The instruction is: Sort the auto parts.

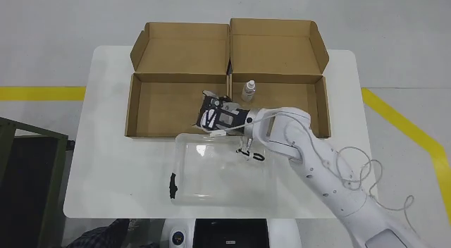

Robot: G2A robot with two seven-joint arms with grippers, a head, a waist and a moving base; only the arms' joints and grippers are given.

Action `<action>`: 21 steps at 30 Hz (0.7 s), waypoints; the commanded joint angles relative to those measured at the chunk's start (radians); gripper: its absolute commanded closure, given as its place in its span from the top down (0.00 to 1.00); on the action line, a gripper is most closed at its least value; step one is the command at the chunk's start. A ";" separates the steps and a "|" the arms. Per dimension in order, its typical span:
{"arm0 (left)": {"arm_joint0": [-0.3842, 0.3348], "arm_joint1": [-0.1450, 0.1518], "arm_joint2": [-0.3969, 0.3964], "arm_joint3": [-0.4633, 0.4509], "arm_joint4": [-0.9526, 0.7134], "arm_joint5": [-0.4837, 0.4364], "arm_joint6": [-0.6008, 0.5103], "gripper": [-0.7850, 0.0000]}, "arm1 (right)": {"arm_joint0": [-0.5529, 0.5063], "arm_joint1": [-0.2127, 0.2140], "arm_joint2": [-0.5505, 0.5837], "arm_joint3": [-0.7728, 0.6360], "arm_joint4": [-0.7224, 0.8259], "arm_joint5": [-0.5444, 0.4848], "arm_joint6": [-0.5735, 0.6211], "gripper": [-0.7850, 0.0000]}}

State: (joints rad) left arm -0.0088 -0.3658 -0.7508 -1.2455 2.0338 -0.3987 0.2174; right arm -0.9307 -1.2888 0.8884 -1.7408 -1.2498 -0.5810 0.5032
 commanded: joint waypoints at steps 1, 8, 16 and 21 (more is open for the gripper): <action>0.000 0.000 0.000 0.000 0.000 0.000 0.000 1.00 | -0.037 0.011 0.036 -0.047 0.001 -0.019 -0.012 0.74; 0.000 0.000 0.000 0.000 0.000 0.000 0.000 1.00 | -0.184 0.051 0.186 -0.186 -0.010 -0.080 -0.063 0.77; 0.000 0.000 0.000 0.000 0.000 0.000 0.000 1.00 | -0.392 0.093 0.388 -0.280 -0.039 -0.140 -0.173 0.78; 0.000 0.000 0.000 0.000 0.000 0.000 0.000 1.00 | -0.495 0.113 0.513 -0.297 -0.054 -0.167 -0.255 0.80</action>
State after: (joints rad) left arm -0.0088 -0.3658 -0.7508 -1.2455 2.0338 -0.3987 0.2174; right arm -1.4045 -1.1797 1.3722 -2.0356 -1.3027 -0.7447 0.2674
